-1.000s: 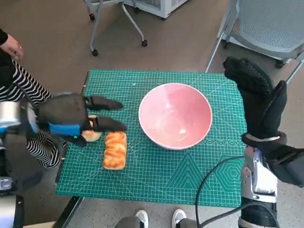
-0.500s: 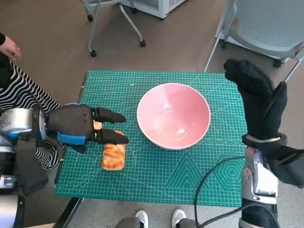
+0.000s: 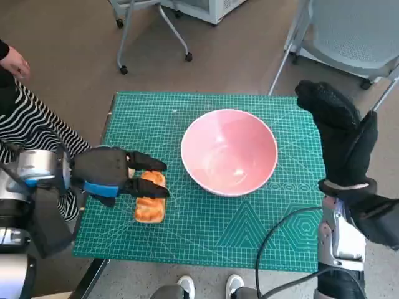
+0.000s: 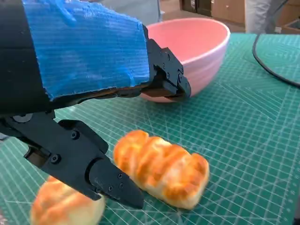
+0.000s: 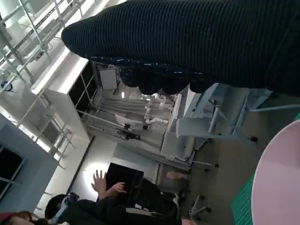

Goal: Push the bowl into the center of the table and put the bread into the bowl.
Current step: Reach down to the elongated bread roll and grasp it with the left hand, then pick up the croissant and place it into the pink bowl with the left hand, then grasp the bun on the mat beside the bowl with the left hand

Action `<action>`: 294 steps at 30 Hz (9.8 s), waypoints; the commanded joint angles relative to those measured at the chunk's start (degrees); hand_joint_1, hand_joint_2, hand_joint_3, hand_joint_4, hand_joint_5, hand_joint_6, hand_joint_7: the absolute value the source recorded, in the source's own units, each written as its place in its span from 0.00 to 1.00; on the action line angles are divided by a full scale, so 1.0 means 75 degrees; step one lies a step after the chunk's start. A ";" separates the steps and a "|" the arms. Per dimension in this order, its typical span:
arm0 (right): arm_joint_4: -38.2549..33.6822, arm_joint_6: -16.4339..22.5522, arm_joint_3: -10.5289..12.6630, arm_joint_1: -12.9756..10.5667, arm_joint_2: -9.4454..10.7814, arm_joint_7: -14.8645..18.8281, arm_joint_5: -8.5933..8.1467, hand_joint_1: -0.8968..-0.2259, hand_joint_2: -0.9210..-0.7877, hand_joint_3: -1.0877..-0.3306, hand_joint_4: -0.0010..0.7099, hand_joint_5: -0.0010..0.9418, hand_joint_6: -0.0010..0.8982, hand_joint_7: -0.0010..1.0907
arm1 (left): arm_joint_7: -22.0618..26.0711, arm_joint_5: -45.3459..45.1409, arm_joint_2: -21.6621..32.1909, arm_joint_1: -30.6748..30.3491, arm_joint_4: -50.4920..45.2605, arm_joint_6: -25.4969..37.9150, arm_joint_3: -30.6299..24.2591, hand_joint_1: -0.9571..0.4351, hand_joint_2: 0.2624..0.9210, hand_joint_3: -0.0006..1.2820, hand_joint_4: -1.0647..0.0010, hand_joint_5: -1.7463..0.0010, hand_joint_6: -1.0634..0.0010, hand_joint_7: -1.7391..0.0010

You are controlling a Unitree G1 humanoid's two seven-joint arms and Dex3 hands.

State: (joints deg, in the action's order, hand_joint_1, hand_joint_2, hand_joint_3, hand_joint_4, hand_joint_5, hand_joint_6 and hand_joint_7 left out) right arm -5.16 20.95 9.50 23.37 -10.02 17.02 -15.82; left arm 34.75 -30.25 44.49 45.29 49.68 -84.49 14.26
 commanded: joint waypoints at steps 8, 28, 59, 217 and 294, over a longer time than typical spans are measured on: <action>0.0136 -0.0120 0.0069 -0.0363 -0.0024 -0.0140 0.0129 0.28 0.00 0.50 0.27 0.01 0.14 0.49 | -0.1398 -0.1617 -0.0250 0.0344 0.0437 0.0165 0.0479 0.50 0.66 0.01 0.69 1.00 0.60 0.94; 0.0411 -0.0143 0.0138 -0.0692 -0.0086 -0.0235 0.0136 0.28 0.00 0.48 0.27 0.01 0.12 0.49 | -0.5885 -0.5094 -0.0645 0.1204 0.1116 0.1380 0.2703 0.59 0.78 0.02 0.57 0.98 0.53 0.93; 0.0538 0.0048 0.0192 -0.0918 -0.0030 -0.0379 0.0346 0.30 0.00 0.44 0.27 0.00 0.11 0.50 | -0.7358 -0.5006 -0.0519 0.2022 0.1947 0.1744 0.4520 0.69 1.00 0.07 0.36 0.36 0.43 0.28; 0.0133 -0.0021 0.0196 -0.0791 0.0012 0.0312 -0.0320 0.29 0.00 0.46 0.25 0.00 0.10 0.48 | 0.1031 0.2647 0.0759 -0.0007 -0.1550 0.6194 -0.1118 0.35 0.81 0.00 0.85 1.00 0.76 0.93; 0.0277 -0.0063 0.0200 -0.0938 -0.0094 0.0209 -0.0255 0.30 0.00 0.46 0.26 0.00 0.10 0.48 | -0.2263 0.0367 -0.0023 0.0745 0.1573 0.5602 0.0610 0.69 1.00 0.07 0.37 0.35 0.44 0.28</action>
State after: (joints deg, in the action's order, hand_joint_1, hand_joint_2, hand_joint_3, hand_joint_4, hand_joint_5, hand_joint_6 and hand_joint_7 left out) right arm -2.89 21.40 11.10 17.51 -10.93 18.77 -17.82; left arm 15.94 -31.88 42.59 49.50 65.22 -39.63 22.08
